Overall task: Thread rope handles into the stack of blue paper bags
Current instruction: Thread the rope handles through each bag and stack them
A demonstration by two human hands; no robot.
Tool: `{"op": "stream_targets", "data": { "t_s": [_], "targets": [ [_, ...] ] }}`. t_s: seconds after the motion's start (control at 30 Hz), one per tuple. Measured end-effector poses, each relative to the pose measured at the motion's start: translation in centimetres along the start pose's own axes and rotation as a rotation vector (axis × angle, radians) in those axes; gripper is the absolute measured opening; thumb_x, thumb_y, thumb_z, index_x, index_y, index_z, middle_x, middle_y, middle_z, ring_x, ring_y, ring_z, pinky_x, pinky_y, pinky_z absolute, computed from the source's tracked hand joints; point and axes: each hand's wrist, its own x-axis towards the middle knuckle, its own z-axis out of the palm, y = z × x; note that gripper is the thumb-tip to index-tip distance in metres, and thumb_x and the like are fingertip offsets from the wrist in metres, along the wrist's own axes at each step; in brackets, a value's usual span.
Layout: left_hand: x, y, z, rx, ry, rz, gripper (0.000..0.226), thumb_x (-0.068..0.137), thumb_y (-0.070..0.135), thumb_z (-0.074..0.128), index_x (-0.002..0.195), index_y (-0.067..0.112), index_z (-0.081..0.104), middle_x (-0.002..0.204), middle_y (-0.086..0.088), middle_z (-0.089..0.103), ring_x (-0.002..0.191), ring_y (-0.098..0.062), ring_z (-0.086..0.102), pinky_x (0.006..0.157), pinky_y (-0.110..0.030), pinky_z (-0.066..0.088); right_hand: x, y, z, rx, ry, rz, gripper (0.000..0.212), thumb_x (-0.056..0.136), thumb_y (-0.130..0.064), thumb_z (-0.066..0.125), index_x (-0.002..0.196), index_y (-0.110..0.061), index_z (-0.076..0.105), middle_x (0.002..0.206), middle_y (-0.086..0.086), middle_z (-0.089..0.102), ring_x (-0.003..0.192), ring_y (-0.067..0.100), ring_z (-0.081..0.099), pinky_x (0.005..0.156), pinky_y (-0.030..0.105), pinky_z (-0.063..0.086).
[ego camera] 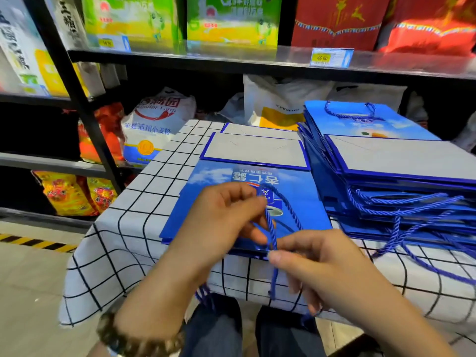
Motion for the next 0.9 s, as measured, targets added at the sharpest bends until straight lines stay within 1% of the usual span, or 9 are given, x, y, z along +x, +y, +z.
{"op": "stream_targets", "data": {
  "t_s": [0.1, 0.2, 0.3, 0.37, 0.4, 0.47, 0.53, 0.7, 0.9],
  "targets": [
    [1.0, 1.0, -0.5, -0.101, -0.009, -0.006, 0.019, 0.087, 0.008, 0.055, 0.068, 0.008, 0.059, 0.055, -0.004, 0.062, 0.039, -0.013, 0.053, 0.047, -0.016, 0.045, 0.3, -0.2, 1.0, -0.117, -0.059, -0.054, 0.021, 0.077, -0.028, 0.067, 0.068, -0.009, 0.062, 0.053, 0.007, 0.054, 0.033, 0.013, 0.045, 0.04, 0.016, 0.036],
    [1.4, 1.2, -1.0, -0.143, 0.004, -0.022, 0.018, 0.088, 0.011, 0.054, 0.072, 0.011, 0.062, 0.053, 0.0, 0.062, 0.039, -0.011, 0.053, 0.048, -0.016, 0.047, 0.9, -1.0, 1.3, -0.139, 0.006, -0.11, 0.031, 0.081, -0.023, 0.063, 0.054, -0.011, 0.054, 0.048, 0.0, 0.054, 0.036, 0.008, 0.049, 0.042, 0.012, 0.035],
    [0.8, 0.7, -2.0, -0.063, -0.065, -0.041, 0.019, 0.084, 0.027, 0.053, 0.077, 0.015, 0.067, 0.059, -0.001, 0.067, 0.045, -0.012, 0.056, 0.054, -0.02, 0.048, 2.2, -2.3, 1.0, 0.0, 0.068, -0.161, 0.03, 0.083, -0.019, 0.06, 0.054, -0.014, 0.055, 0.052, 0.0, 0.06, 0.039, 0.009, 0.053, 0.039, 0.015, 0.035],
    [0.2, 0.2, -2.9, -0.007, -0.115, -0.072, 0.03, 0.074, 0.038, 0.051, 0.076, 0.015, 0.069, 0.063, -0.004, 0.069, 0.048, -0.013, 0.058, 0.055, -0.021, 0.047, 3.3, -3.1, 0.8, 0.075, 0.108, -0.19, 0.029, 0.086, -0.016, 0.058, 0.057, -0.013, 0.055, 0.05, -0.001, 0.06, 0.038, 0.009, 0.052, 0.037, 0.018, 0.037],
    [0.0, 0.0, -3.2, 0.025, -0.138, -0.088, 0.03, 0.073, 0.037, 0.054, 0.078, 0.013, 0.07, 0.066, -0.006, 0.069, 0.05, -0.014, 0.058, 0.056, -0.02, 0.047, 3.9, -3.4, 0.8, 0.105, 0.119, -0.202, 0.027, 0.087, -0.015, 0.057, 0.06, -0.011, 0.056, 0.049, -0.001, 0.059, 0.038, 0.009, 0.052, 0.036, 0.018, 0.037],
    [-0.4, -0.2, -3.5, 0.071, -0.155, -0.11, 0.013, 0.078, 0.018, 0.062, 0.078, 0.007, 0.069, 0.068, -0.006, 0.07, 0.051, -0.012, 0.058, 0.055, -0.017, 0.049, 4.8, -3.9, 1.0, 0.188, 0.118, -0.214, 0.024, 0.088, -0.012, 0.055, 0.065, -0.007, 0.057, 0.048, -0.001, 0.059, 0.037, 0.008, 0.052, 0.036, 0.018, 0.038],
    [-0.4, -0.4, -3.8, 0.085, -0.094, -0.112, 0.012, 0.079, 0.002, 0.064, 0.069, 0.008, 0.068, 0.063, -0.004, 0.068, 0.051, -0.009, 0.058, 0.053, -0.015, 0.05, 5.4, -4.1, 1.4, 0.242, 0.109, -0.215, 0.021, 0.089, -0.012, 0.054, 0.069, -0.005, 0.059, 0.048, -0.002, 0.059, 0.037, 0.008, 0.052, 0.035, 0.018, 0.038],
    [0.1, -0.6, -5.4, 0.021, 0.14, -0.047, 0.016, 0.077, 0.005, 0.065, 0.063, 0.012, 0.066, 0.046, 0.004, 0.057, 0.042, -0.004, 0.053, 0.043, -0.013, 0.045, 6.0, -3.3, 3.1, 0.074, 0.05, -0.228, 0.018, 0.084, -0.017, 0.061, 0.067, -0.021, 0.064, 0.057, -0.002, 0.062, 0.041, 0.01, 0.053, 0.039, 0.016, 0.037],
    [0.5, -0.5, -5.8, -0.032, 0.207, -0.015, 0.015, 0.076, 0.003, 0.066, 0.062, 0.008, 0.064, 0.045, 0.0, 0.059, 0.04, -0.004, 0.055, 0.041, -0.013, 0.045, 6.3, -3.2, 4.6, 0.045, -0.077, -0.248, 0.013, 0.077, -0.012, 0.069, 0.066, -0.019, 0.068, 0.057, -0.004, 0.063, 0.05, 0.01, 0.057, 0.044, 0.012, 0.038]
  ]
}}
